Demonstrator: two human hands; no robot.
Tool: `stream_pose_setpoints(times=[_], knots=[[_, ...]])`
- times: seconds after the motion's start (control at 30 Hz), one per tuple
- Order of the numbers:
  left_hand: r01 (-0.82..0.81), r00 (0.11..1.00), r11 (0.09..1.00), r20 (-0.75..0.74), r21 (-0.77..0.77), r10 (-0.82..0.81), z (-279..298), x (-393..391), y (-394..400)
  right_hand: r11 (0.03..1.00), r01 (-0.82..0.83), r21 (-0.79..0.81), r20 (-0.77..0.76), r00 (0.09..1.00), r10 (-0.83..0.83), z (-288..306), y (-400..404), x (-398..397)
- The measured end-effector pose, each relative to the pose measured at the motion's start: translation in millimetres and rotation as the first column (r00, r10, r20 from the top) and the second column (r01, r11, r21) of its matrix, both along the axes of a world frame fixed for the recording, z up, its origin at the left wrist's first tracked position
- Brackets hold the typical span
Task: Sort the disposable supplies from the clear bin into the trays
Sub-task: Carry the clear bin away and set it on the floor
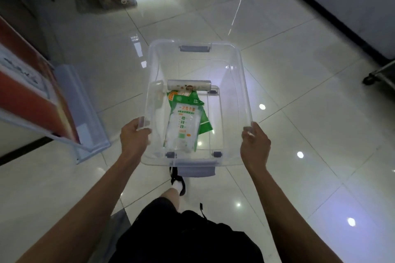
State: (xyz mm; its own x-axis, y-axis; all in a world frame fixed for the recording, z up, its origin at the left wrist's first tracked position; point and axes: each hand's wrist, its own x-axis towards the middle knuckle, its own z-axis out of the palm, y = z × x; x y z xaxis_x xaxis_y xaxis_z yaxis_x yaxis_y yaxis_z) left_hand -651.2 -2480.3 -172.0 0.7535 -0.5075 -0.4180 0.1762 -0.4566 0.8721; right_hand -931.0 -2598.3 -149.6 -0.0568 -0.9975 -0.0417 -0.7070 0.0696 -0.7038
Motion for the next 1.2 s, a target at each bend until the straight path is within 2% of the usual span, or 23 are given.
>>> stream_pose_setpoints(times=[0.2, 0.47, 0.77, 1.07, 1.2], knots=[[0.033, 0.998, 0.999, -0.045, 0.009, -0.032, 9.2, 63.2, -136.4, 0.999, 0.051, -0.003, -0.03, 0.998, -0.051, 9.5, -123.6, 53.6], [0.173, 0.985, 0.985, 0.016, 0.011, -0.173, 19.9, 106.4, -311.0, 0.988, 0.148, -0.037, 0.028, 0.989, -0.147, 10.4, -260.7, 85.3], [0.233, 0.964, 0.972, 0.12, 0.036, -0.236, 23.9, 143.1, -532.2, 0.988, 0.156, -0.01, 0.074, 0.985, -0.155, -6.6, -479.0, 119.8], [0.034, 0.998, 0.998, 0.049, 0.054, -0.037, 14.2, 215.3, -667.4, 0.99, -0.11, -0.083, -0.013, 0.994, 0.109, 18.0, -675.1, 209.5], [-0.075, 0.996, 0.995, 0.048, 0.061, 0.072, 0.6, 270.4, -742.4, 0.989, -0.14, -0.055, -0.024, 0.99, 0.139, 11.1, -758.7, 277.4]])
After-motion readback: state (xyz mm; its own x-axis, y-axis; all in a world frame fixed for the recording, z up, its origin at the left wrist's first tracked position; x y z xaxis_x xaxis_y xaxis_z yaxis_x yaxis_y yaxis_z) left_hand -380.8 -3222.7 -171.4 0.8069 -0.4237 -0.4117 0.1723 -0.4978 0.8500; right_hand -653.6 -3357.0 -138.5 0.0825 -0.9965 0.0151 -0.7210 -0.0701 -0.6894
